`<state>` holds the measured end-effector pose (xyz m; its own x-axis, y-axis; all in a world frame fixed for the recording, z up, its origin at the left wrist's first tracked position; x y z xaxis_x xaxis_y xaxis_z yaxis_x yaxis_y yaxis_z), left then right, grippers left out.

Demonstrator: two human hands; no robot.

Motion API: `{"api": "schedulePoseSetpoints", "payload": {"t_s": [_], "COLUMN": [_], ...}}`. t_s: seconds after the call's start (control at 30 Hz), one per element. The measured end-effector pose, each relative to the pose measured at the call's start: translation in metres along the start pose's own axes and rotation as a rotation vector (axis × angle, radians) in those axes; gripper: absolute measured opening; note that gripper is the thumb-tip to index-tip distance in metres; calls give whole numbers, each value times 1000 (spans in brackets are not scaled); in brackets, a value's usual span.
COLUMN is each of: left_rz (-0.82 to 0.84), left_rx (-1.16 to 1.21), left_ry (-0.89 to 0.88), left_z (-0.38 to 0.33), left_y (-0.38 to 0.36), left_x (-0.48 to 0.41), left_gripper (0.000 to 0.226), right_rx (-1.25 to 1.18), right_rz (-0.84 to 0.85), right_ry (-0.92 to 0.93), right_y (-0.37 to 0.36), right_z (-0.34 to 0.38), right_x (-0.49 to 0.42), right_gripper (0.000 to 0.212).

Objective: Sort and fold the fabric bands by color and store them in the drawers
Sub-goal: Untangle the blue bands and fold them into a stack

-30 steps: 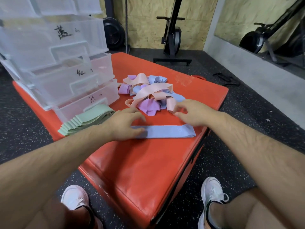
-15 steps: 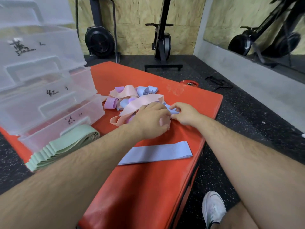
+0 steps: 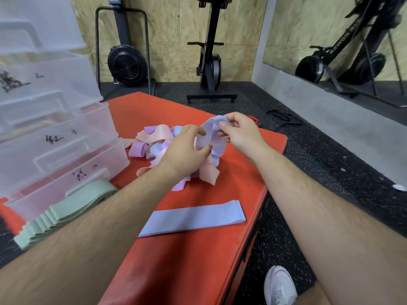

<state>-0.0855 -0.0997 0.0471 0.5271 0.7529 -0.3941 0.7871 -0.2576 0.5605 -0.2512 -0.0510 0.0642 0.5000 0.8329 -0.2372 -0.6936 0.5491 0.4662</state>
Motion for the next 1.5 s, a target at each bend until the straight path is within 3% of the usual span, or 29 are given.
{"api": "schedulePoseSetpoints", "payload": {"t_s": [0.33,0.47,0.63,0.7,0.93,1.03,1.2,1.37,1.5], "left_rz": [-42,-41,-152,-194,-220,-186,43,-54,-42], "left_rx": [260,476,441,452,790,833,750,785,845], "left_ry": [-71,-48,-80,-43,118,150,211,232,255], "left_z": [-30,-34,-41,-44,-48,-48,-43,-33,-30], "left_y": [33,40,55,59,71,69,44,46,46], "left_x": [5,4,5,6,4,6,14,9,8], "left_gripper": [35,35,2,7,13,16,29,4,7], "right_rx": [-98,-193,-150,-115,-84,-56,-124,3,50], "right_rz": [-87,-83,-98,-91,207,160,13,202,220], "right_ry": [178,207,172,149,63,82,91,15,53], "right_y": [27,31,28,27,13,14,26,20,17], "right_z": [95,116,110,105,82,85,92,73,71], "right_x": [27,32,31,32,42,43,39,46,50], "right_gripper": [14,17,28,39,75,69,62,74,66]}}
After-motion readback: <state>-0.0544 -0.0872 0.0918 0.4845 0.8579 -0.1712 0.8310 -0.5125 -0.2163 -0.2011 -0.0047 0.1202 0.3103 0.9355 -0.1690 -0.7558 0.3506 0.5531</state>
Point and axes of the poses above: each hand's wrist, its own x-axis away from the middle knuckle, its own y-axis out of the back of the hand, z = x × y, the point moved 6 cm from there along -x, towards the middle knuckle, and after that the axes turned 9 degrees about x, right-handed, at the moved point
